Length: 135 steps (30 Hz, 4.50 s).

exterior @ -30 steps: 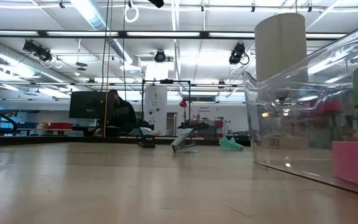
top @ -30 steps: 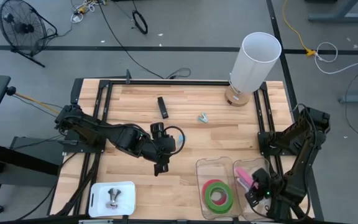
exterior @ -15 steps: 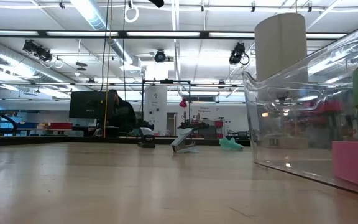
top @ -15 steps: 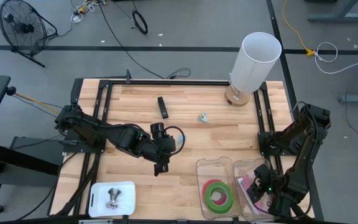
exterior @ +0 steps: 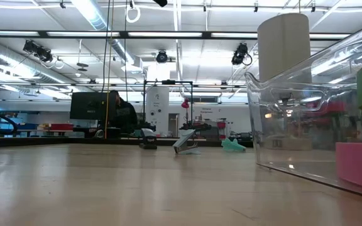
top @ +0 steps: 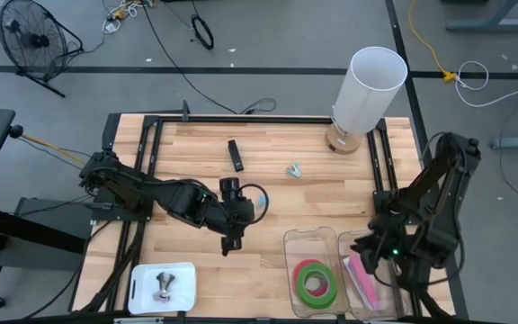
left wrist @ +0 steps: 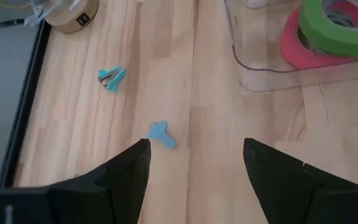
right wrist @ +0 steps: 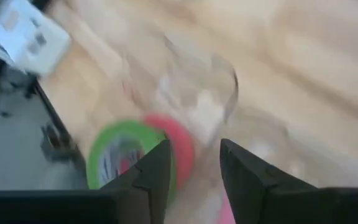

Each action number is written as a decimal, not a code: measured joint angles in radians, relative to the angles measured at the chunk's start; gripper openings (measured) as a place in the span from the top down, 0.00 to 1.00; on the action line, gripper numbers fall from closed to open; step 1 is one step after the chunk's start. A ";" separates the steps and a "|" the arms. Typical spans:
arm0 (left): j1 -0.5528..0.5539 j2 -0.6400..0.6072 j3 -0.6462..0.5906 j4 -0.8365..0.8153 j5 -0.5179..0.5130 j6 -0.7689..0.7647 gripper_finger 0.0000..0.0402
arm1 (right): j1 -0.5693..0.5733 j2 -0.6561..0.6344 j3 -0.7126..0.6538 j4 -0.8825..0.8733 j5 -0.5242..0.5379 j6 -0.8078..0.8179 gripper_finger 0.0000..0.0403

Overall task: Pick and place Stapler, Stapler remover, tape
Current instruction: Put the black stapler into the right transparent bin

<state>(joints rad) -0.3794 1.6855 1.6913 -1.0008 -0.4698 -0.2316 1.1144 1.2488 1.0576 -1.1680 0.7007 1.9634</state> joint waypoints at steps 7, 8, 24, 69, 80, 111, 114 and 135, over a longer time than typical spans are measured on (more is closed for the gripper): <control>0.006 0.007 -0.016 -0.004 -0.103 0.046 0.36 | -0.114 -0.003 0.000 0.041 0.201 -0.223 0.70; 0.014 0.009 -0.031 -0.001 -0.160 0.026 0.36 | -0.130 -0.002 0.000 0.059 0.218 -0.261 0.70; 0.625 0.011 -0.280 0.054 0.106 -0.661 0.49 | -0.286 -0.001 0.000 0.367 0.236 -0.857 0.71; 0.846 0.265 -0.278 0.320 0.539 -0.947 0.49 | -0.290 0.008 0.000 0.375 0.223 -1.056 0.71; 0.827 0.251 -0.279 0.191 0.470 -0.949 0.49 | -0.290 0.008 0.000 0.375 0.208 -1.056 0.71; 0.802 0.241 -0.279 0.295 0.275 -1.266 0.49 | -0.290 0.009 0.000 0.375 0.198 -1.063 0.71; 0.797 0.253 -0.278 0.288 0.268 -1.303 0.49 | -0.290 0.009 0.000 0.375 0.196 -1.063 0.71; 0.797 0.258 -0.278 0.165 0.405 -1.274 0.49 | -0.290 0.009 0.000 0.375 0.196 -1.064 0.71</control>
<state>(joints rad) 0.4179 1.9438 1.4128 -0.8361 -0.0648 -1.5054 0.8246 1.2575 1.0580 -0.7933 0.8963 0.8993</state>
